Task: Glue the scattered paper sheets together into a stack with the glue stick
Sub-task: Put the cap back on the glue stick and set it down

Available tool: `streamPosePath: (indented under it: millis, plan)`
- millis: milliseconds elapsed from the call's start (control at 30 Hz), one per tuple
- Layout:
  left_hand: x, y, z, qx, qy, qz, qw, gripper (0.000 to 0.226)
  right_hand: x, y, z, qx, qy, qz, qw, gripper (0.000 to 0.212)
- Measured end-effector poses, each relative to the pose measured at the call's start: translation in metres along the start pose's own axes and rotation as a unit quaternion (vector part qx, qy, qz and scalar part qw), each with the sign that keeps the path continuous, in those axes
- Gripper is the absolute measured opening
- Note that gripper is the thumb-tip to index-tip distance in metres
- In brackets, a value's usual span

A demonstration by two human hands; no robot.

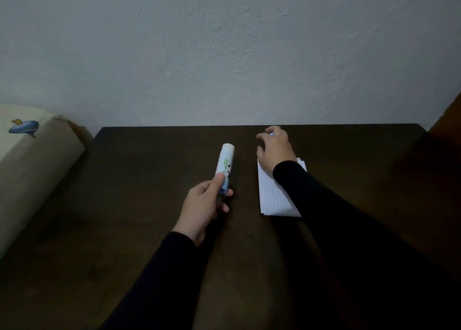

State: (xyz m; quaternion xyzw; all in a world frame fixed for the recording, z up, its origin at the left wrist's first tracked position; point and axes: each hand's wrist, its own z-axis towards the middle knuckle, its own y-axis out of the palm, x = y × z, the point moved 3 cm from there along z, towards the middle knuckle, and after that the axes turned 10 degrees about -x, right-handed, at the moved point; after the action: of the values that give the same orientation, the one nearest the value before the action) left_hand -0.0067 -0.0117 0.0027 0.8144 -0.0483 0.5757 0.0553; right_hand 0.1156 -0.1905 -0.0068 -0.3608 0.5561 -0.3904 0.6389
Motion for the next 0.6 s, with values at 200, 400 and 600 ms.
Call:
streamPosePath:
  millis: [200, 400, 600]
  plan:
    - [-0.004, -0.009, 0.011, 0.0, -0.027, -0.01, 1.0, 0.029, 0.013, 0.014, 0.033, -0.05, 0.06, -0.053, 0.996, 0.045]
    - [-0.007, -0.014, 0.02, 0.012, -0.02, -0.018, 1.0, 0.035, 0.016, 0.021, 0.039, -0.052, 0.032, -0.067, 0.996, 0.053]
    - [-0.006, -0.012, 0.017, 0.002, -0.016, -0.027, 1.0, 0.031, 0.02, 0.025, 0.04, -0.075, 0.04, -0.028, 0.996, 0.055]
